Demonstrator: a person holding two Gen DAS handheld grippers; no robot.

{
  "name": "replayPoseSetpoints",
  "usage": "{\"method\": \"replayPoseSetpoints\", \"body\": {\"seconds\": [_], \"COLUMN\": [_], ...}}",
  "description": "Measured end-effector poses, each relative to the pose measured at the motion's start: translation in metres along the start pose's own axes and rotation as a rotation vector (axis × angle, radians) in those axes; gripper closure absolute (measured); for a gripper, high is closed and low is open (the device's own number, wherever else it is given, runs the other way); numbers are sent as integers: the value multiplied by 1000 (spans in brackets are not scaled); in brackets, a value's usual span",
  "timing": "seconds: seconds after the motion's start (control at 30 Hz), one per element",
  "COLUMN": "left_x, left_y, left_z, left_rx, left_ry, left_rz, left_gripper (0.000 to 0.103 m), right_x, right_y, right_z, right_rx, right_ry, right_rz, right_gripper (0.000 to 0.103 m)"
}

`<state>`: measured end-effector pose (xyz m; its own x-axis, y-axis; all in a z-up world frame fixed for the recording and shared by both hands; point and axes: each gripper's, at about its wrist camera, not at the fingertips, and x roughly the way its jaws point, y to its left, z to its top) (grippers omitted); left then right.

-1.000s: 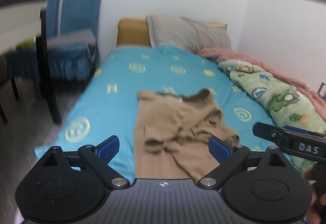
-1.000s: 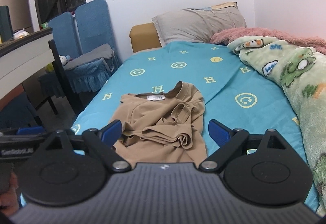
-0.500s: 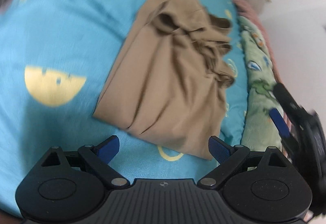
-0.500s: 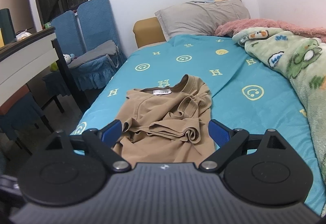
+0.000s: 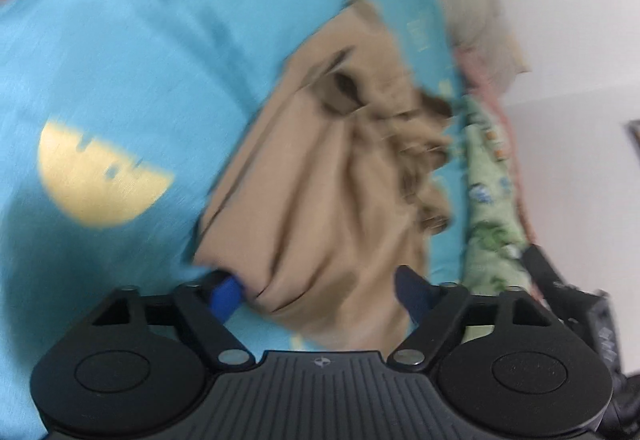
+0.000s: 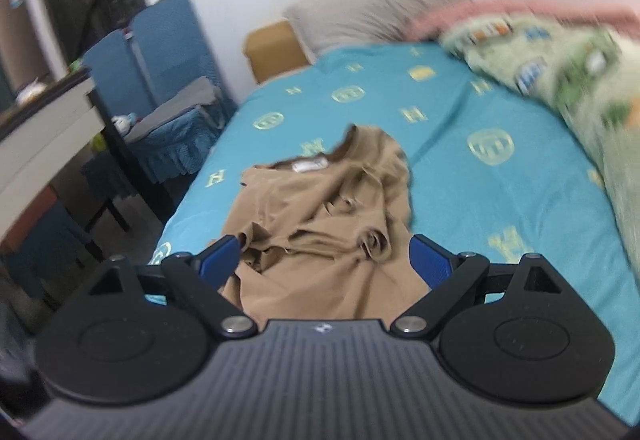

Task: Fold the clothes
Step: 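Grasp the folded T-shirt edge with both grippers and lift it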

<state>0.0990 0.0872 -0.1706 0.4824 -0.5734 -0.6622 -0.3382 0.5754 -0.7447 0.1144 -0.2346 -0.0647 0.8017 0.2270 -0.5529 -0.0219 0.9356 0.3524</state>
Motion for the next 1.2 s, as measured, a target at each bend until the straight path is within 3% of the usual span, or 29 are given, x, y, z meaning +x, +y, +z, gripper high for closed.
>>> {"method": "replayPoseSetpoints", "body": {"seconds": [0.1, 0.17, 0.2, 0.3, 0.43, 0.53, 0.6, 0.67, 0.73, 0.8, 0.9, 1.07, 1.2], "left_x": [-1, -3, -3, -6, -19, -25, -30, -33, -32, -30, -28, -48, -72], "left_y": [13, 17, 17, 19, 13, -2, -4, -4, -4, -6, -14, -36, -53], "left_z": [2, 3, 2, 0, 2, 2, 1, 1, 2, 4, 5, 4, -2], "left_rx": [-70, -85, -80, -85, -85, -53, -48, -52, -67, -63, -33, 86, 139], "left_ry": [-10, -23, -28, -46, -97, -142, -163, -179, -187, -191, -207, -278, -315], "left_rz": [-13, -15, -19, -31, -101, -151, -162, -172, -180, -190, -205, -244, -282], "left_gripper": [52, 82, 87, 91, 93, 93, 93, 93, 93, 93, 94, 94, 95], "right_x": [1, 1, 0, 2, 26, 39, 38, 34, 29, 26, 26, 5, -15], "right_y": [-7, -12, -15, -34, -62, -63, -68, -78, -90, -99, -95, -75, -71], "right_z": [-7, -12, -15, -27, -74, -100, -103, -103, -102, -99, -89, -61, -35], "right_rx": [61, 103, 131, 339, 789, 929, 940, 964, 1000, 1012, 950, 763, 696], "right_ry": [42, 72, 87, 183, 415, 509, 461, 388, 325, 267, 234, 70, -1], "right_rz": [-13, -17, -12, 89, 352, 357, 287, 207, 139, 91, 38, 96, 145], "right_gripper": [10, 10, 10, 10, 10, 10, 14, 34, 38, 63, 90, 93, 94]}}
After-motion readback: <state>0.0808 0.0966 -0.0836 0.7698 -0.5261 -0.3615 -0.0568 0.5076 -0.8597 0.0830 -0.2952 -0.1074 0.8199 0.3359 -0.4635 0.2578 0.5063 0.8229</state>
